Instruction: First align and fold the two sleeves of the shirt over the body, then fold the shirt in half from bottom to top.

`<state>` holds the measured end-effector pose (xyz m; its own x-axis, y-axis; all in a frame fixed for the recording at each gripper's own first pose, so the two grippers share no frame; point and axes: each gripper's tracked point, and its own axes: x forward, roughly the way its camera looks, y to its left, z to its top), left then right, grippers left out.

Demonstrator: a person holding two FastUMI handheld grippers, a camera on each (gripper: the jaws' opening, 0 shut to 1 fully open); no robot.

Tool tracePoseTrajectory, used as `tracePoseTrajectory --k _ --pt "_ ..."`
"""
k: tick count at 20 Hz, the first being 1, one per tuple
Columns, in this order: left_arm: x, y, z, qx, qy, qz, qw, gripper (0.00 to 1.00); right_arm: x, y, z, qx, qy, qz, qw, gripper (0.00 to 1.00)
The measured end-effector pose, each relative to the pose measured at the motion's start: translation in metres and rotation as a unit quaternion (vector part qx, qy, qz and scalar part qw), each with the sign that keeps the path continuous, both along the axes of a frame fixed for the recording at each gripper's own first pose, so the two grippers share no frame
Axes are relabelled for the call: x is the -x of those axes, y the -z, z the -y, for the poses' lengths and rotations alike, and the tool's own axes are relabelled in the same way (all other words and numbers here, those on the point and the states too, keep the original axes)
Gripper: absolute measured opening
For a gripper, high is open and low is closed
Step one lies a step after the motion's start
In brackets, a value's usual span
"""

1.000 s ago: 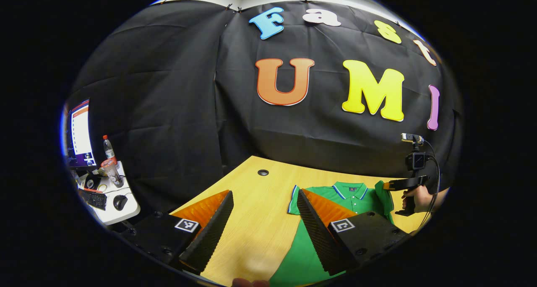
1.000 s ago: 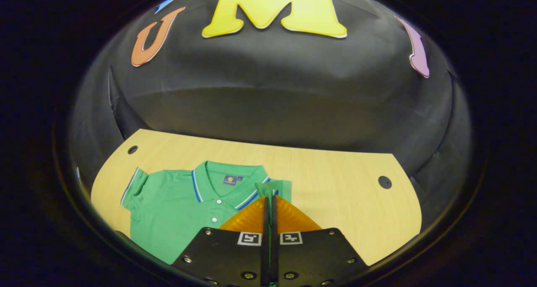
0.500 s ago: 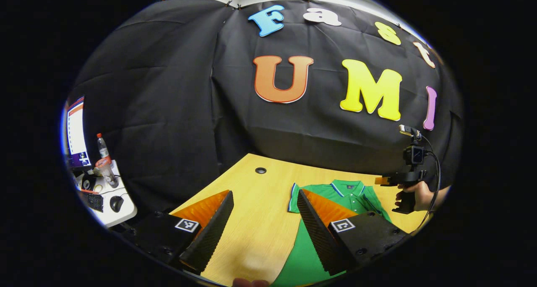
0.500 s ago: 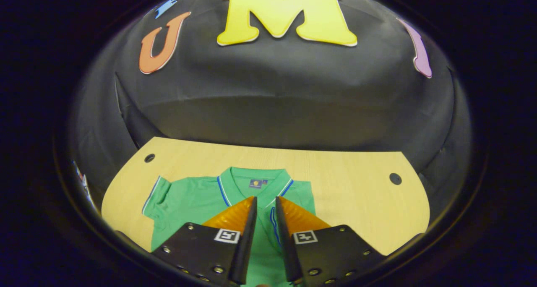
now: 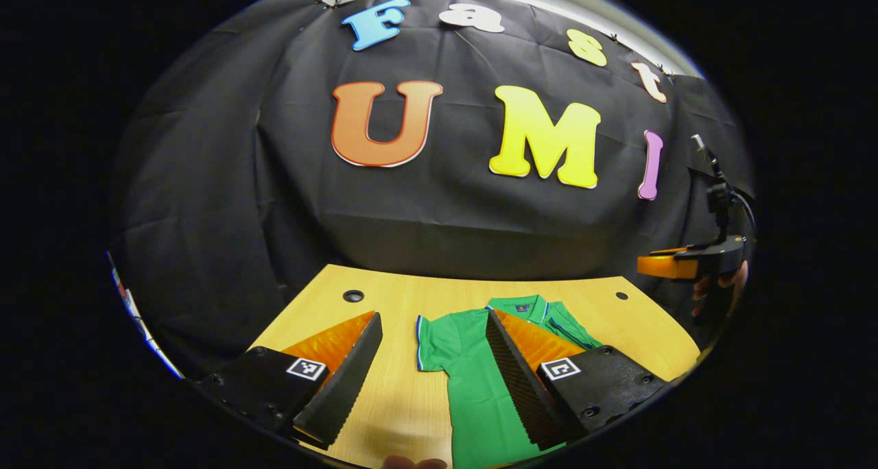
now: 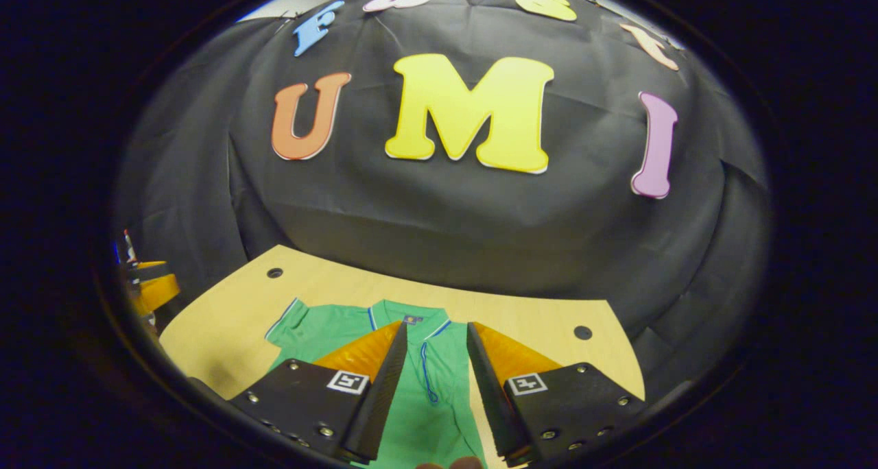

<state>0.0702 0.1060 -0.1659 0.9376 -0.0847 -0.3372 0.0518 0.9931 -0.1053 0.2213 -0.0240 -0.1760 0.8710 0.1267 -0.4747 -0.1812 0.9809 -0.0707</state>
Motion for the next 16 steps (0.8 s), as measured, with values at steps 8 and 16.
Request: tracePoseTrajectory --k 8,16 --pt "-0.086 0.09 0.007 0.05 0.039 -0.077 0.995 0.98 0.074 -0.016 -0.017 0.016 -0.095 -0.013 0.995 0.59" --pt "-0.15 0.161 0.001 0.043 0.023 -0.105 0.993 0.98 0.075 0.004 0.023 -0.027 0.008 -0.059 0.998 0.59"
